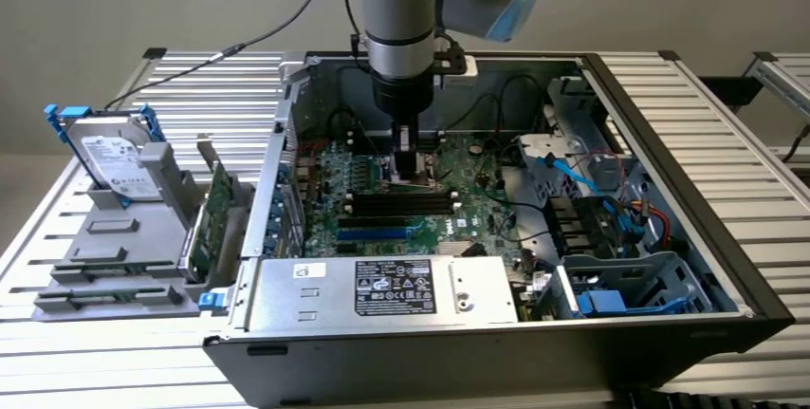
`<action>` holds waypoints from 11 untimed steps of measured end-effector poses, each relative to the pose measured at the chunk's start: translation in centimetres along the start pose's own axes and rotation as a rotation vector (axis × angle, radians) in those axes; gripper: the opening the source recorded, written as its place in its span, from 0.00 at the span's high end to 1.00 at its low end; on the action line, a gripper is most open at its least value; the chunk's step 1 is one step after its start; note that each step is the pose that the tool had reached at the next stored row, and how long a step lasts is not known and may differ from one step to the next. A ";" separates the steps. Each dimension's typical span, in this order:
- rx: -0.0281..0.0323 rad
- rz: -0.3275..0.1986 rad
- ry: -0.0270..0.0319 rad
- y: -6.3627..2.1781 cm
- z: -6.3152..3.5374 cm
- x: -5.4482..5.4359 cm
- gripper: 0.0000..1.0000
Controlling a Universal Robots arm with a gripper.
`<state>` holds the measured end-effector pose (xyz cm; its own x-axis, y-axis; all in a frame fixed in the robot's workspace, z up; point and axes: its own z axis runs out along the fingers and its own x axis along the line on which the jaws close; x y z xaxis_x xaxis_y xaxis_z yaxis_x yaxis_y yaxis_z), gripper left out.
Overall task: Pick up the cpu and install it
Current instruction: 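Place the cpu into insertion slot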
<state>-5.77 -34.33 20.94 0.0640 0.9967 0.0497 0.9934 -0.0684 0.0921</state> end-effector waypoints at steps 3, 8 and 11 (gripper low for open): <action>-0.0009 0.000 -0.0034 0.00 0.02 0.0 0.45; -0.0034 -0.001 -0.0070 -0.02 0.13 0.0 0.45; -0.0063 -0.002 -0.0072 -0.04 0.28 0.0 0.45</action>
<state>-5.78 -34.33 20.66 0.0627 0.9971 0.0424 0.9929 -0.0666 0.0985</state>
